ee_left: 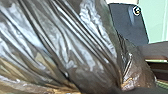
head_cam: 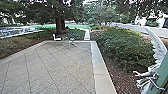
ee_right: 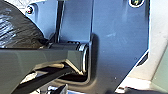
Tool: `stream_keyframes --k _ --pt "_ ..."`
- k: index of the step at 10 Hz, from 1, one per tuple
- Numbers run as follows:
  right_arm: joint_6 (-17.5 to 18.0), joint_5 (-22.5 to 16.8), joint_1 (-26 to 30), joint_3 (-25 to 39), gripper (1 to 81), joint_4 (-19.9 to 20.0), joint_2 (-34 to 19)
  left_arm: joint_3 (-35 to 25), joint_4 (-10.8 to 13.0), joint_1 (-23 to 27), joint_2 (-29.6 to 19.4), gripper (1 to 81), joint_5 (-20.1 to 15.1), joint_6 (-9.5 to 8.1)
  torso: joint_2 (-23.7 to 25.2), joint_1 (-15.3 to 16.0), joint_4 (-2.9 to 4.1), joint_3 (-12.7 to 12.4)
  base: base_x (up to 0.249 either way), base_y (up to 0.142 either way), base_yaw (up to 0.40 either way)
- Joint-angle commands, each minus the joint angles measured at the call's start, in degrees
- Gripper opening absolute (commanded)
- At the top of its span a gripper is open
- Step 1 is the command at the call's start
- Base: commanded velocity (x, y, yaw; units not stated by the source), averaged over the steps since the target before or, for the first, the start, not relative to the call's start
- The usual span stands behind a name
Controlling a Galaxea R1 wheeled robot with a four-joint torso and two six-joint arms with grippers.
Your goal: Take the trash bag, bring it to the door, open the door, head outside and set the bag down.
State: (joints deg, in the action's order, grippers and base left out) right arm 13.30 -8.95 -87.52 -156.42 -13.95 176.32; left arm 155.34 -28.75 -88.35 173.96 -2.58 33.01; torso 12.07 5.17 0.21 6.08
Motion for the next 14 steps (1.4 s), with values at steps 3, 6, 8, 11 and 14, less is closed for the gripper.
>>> stream_keyframes --k 3,6,8,11,14 --pt "-0.1 -3.5 2.3 0.5 81.1 -0.1 0.5 -0.3 -0.3 1.9 0.0 1.0 -4.0 0.39 0.0 -0.1 0.0 0.0 0.125 0.0 0.0" --pt "-0.1 -3.5 2.5 0.4 81.1 -0.1 0.5 -0.3 -0.3 2.0 0.1 1.0 -4.0 0.39 0.0 0.0 0.0 0.0 0.125 0.0 0.0" --pt "-0.1 -3.5 2.5 0.5 81.1 -0.1 0.5 -0.3 -0.3 1.9 0.1 1.0 -4.0 0.39 0.1 -0.2 0.0 0.0 0.125 0.0 0.0" --pt "-0.1 -3.6 2.5 0.4 81.1 -0.1 0.5 -0.3 -0.2 1.9 0.2 1.0 -4.0 0.39 0.1 -0.3 0.0 0.0 0.125 0.0 0.0" --pt "-0.1 -3.5 2.4 0.3 81.1 -0.1 0.5 -0.3 -0.1 2.0 0.1 1.0 -4.0 0.39 0.1 -0.3 0.0 0.0 0.116 0.0 0.0"
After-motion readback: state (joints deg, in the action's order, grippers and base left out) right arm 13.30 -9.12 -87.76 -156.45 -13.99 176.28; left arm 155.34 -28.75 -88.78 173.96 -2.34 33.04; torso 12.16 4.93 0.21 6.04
